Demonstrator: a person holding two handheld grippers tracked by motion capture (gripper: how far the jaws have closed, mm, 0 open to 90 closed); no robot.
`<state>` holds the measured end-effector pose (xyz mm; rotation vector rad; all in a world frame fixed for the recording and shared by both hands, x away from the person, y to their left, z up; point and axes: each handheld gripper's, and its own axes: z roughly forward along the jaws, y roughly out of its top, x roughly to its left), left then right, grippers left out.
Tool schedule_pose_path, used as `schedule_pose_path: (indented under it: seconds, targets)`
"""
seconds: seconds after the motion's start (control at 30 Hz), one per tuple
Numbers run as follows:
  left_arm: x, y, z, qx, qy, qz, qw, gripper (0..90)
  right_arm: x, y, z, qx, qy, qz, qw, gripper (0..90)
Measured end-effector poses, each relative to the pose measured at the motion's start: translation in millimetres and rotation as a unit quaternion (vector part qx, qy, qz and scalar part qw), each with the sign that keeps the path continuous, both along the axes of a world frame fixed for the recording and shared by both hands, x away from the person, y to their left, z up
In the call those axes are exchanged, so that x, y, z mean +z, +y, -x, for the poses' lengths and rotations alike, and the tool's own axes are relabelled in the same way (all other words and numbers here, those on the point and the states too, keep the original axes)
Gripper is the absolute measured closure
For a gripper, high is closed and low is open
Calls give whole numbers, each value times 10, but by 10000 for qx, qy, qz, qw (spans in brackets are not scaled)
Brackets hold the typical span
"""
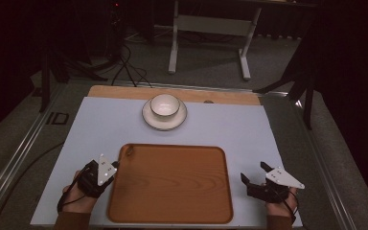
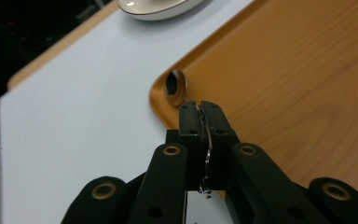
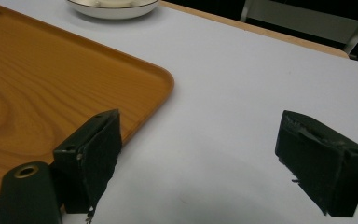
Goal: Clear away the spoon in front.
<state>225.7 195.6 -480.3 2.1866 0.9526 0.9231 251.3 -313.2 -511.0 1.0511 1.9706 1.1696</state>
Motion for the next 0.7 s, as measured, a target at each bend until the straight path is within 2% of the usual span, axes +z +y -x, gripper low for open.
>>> schedule_pose_path:
  seconds: [0.2,0.3,0.37,0.7]
  targets:
    - [-12,20,8,-22,86,94,9999,868,-2,4,-6,-2,28,-1,10000,142]
    - [-21,24,3,-57,153,213,9996,838,-4,4,-9,2,22,-2,10000,142]
    - [-44,10,2,-101,271,337,9990,823,-5,3,-11,4,29,5,10000,142]
    - [-120,-65,37,-174,532,471,9973,763,-6,7,-16,10,27,4,10000,142]
